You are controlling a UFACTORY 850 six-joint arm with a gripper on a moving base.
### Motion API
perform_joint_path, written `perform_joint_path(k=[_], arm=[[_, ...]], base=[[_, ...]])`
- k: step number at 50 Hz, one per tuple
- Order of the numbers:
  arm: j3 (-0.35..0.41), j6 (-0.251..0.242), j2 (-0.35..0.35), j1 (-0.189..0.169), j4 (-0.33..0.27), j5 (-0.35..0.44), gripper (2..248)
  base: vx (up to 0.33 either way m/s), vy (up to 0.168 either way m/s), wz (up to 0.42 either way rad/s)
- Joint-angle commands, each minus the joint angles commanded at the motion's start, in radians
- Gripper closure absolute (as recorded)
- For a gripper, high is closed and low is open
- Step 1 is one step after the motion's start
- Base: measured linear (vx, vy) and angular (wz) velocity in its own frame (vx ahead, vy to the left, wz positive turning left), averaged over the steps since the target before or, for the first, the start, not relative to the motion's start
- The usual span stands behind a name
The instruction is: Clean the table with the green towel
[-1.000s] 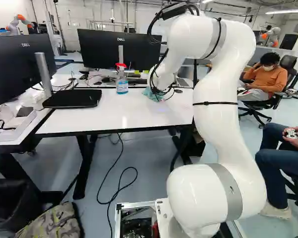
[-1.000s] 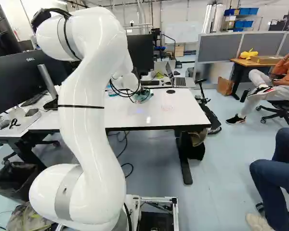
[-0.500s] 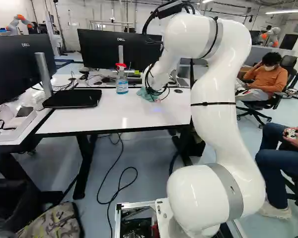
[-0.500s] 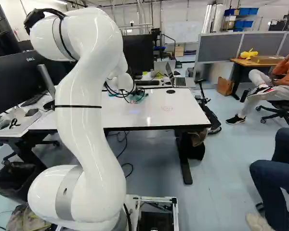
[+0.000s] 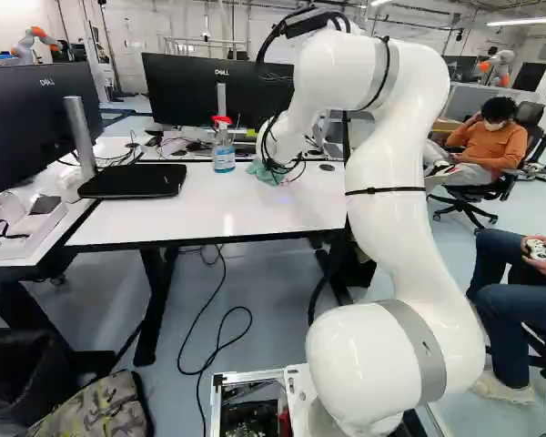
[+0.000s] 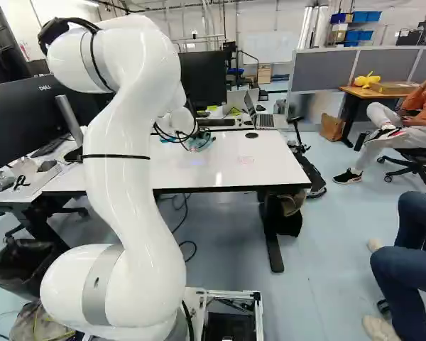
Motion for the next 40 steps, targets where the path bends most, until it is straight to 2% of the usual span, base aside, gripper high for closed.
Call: perform_joint_path(k=[15,40], arm=[[0.008,0.000,0.033,0.000,0.000,-0.038,216],[0.019,0.000,0.089,0.000,0.000,-0.164,216]], base=[[0.000,0.000,0.000],[0.000,0.000,0.000]])
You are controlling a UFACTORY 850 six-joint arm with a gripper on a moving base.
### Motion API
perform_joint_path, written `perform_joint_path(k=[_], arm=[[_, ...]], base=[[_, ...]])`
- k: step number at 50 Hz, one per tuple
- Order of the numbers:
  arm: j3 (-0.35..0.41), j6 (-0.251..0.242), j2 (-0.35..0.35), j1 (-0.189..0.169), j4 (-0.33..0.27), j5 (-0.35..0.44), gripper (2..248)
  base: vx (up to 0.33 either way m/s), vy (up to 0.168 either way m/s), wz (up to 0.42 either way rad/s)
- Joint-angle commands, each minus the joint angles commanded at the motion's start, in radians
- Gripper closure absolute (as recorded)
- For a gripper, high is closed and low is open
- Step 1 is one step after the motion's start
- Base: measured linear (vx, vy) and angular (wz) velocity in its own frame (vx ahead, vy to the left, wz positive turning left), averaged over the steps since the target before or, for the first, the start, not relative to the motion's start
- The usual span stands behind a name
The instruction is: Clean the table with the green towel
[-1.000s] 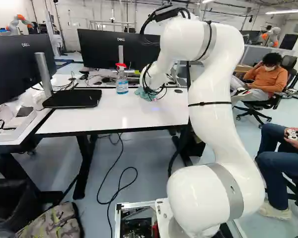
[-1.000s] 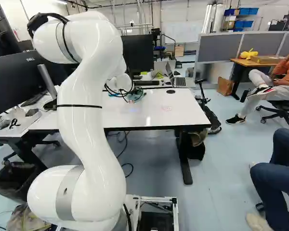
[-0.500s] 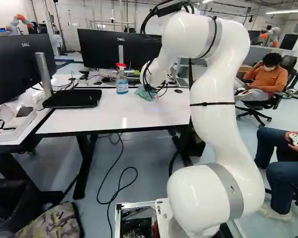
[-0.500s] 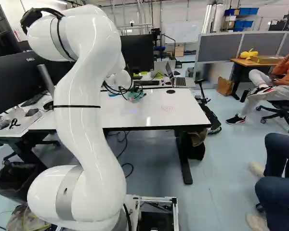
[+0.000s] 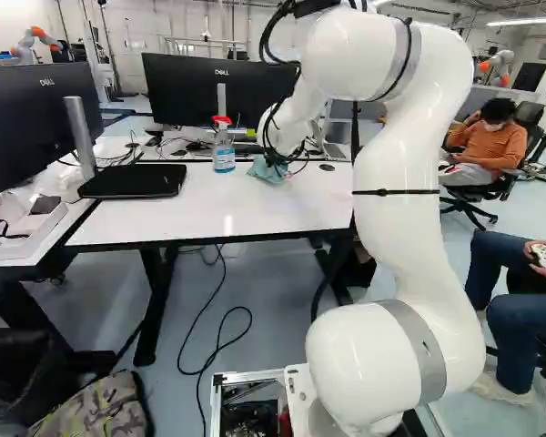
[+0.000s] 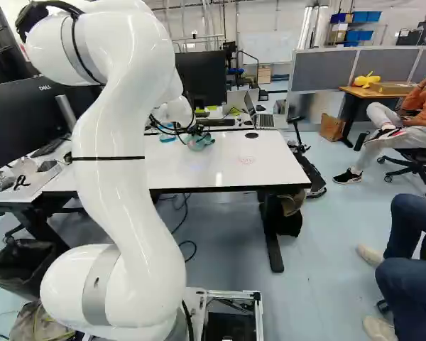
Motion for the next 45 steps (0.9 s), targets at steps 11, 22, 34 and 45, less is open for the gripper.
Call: perform_joint_path(k=[11,22,34,45], arm=[[0.005,0.000,0.025,0.000,0.000,-0.061,216],[0.010,0.000,0.051,0.000,0.000,-0.123,216],[0.015,0.000,0.078,0.000,0.000,-0.191,216],[0.028,0.000,0.111,0.002,0.000,-0.261,216]], base=[[0.000,0.000,0.000],[0.000,0.000,0.000],[0.000,0.000,0.000],[0.000,0.000,0.000]])
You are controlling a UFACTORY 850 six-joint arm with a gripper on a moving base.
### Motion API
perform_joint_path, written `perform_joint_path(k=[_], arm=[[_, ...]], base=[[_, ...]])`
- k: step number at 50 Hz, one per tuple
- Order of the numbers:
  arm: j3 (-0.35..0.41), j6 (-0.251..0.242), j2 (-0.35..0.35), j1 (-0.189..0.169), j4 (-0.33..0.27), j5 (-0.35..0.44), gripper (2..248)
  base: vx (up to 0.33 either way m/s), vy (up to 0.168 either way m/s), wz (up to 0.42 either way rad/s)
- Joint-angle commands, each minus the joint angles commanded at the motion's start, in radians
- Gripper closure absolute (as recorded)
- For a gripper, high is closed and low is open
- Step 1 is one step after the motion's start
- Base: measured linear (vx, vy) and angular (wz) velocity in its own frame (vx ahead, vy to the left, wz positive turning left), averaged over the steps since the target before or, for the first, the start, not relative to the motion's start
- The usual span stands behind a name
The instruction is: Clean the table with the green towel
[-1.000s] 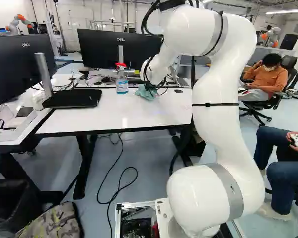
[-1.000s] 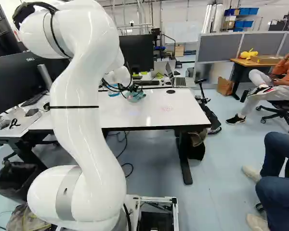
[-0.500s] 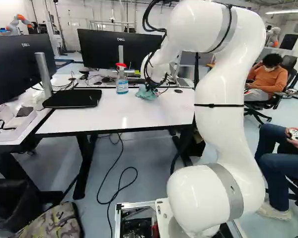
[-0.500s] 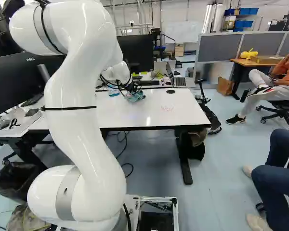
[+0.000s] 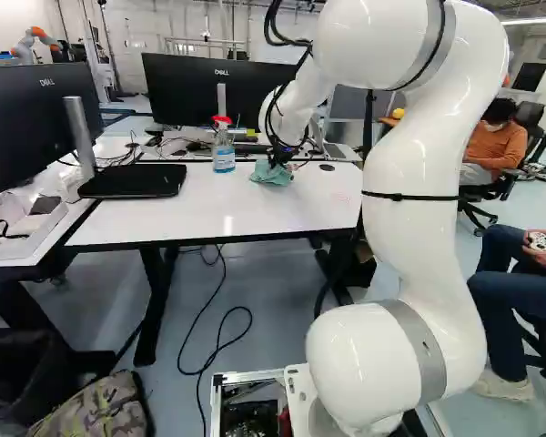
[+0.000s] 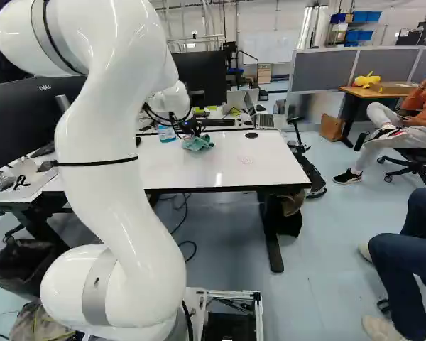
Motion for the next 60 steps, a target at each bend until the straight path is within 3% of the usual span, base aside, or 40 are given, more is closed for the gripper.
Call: perform_joint_path(k=[35,48,60], arm=[[0.078,0.000,0.140,0.006,0.000,-0.210,216],[0.085,0.000,0.150,-0.009,0.000,-0.203,216],[0.114,0.000,0.175,-0.042,0.000,-0.150,216]], base=[[0.000,0.000,0.000],[0.000,0.000,0.000],[0.000,0.000,0.000]])
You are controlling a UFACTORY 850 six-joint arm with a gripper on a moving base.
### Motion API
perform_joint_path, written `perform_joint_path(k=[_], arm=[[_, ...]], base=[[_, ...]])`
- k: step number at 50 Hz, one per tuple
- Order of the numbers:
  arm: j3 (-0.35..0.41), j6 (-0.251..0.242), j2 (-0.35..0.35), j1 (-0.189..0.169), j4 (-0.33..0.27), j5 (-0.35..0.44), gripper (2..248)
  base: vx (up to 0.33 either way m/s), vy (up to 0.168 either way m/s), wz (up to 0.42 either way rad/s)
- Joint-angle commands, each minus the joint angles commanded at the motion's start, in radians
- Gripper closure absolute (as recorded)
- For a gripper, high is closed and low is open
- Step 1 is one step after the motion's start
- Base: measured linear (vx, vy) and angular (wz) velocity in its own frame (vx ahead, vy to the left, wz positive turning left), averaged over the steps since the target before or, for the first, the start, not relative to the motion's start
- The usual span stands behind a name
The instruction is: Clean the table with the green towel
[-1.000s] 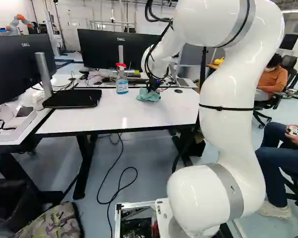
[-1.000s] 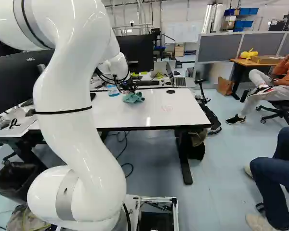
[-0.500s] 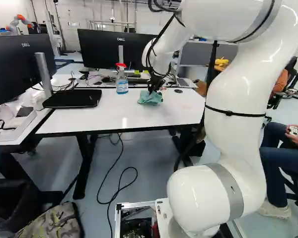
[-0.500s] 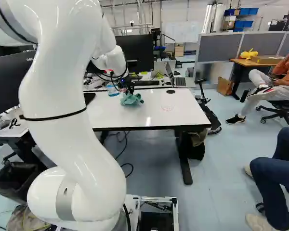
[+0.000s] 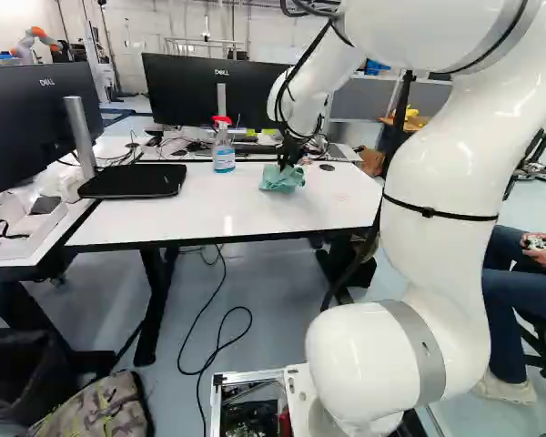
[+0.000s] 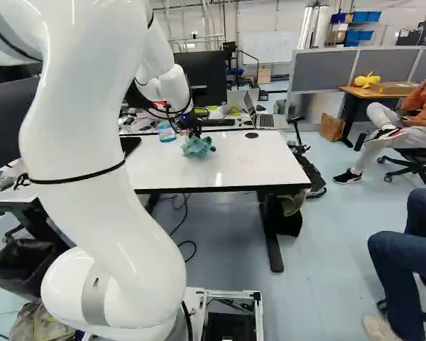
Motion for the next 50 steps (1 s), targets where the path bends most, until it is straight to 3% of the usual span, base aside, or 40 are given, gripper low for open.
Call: perform_joint_path(k=[21,50], arm=[[0.042,0.000,0.036,-0.066,0.000,0.094,216],[0.054,0.000,0.029,-0.157,0.000,0.183,216]], base=[[0.000,0.000,0.000],[0.000,0.000,0.000]])
